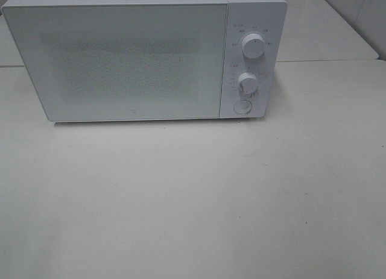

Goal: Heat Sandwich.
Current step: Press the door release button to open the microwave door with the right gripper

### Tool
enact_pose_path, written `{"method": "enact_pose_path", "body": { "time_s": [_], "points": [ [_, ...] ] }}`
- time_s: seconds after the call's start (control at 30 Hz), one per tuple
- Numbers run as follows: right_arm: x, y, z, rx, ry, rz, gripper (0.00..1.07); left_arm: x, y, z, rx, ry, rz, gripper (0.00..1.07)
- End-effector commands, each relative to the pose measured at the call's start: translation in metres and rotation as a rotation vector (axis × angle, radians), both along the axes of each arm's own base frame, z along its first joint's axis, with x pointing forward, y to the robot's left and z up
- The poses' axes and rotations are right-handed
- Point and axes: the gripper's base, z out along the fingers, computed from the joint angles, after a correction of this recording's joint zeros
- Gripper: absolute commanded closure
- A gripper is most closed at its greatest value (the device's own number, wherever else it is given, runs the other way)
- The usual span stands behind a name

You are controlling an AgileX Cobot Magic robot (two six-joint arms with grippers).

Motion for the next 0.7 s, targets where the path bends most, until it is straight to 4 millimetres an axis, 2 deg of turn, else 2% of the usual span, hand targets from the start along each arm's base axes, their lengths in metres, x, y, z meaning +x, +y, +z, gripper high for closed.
{"method": "enact_pose_path", "body": {
  "time_s": [0.03, 0.17, 0.37, 0.6, 0.7],
  "points": [
    [-0.008, -0.002, -0.013, -0.002, -0.049, -0.055, 0.31, -0.002, 0.0, 0.0, -0.004, -0.027, 0.002, 0.1],
    [-0.011, -0.005, -0.018, -0.01, -0.077, -0.107, 0.31, -0.002, 0.0, 0.0, -0.004, -0.027, 0.002, 0.1],
    [-0.019, -0.006, -0.017, 0.01, -0.228, -0.192, 0.31, -0.002, 0.0, 0.0, -0.004, -0.027, 0.002, 0.1],
    [-0.017, -0.01, -0.015, -0.013, -0.25, -0.238, 0.31, -0.002, 0.0, 0.0, -0.004, -0.025, 0.002, 0.1],
    [-0.011, -0.014, -0.016, -0.051, -0.306, -0.269, 0.31, -0.001, 0.0, 0.0, -0.004, -0.018, 0.002, 0.1]
  ]
}}
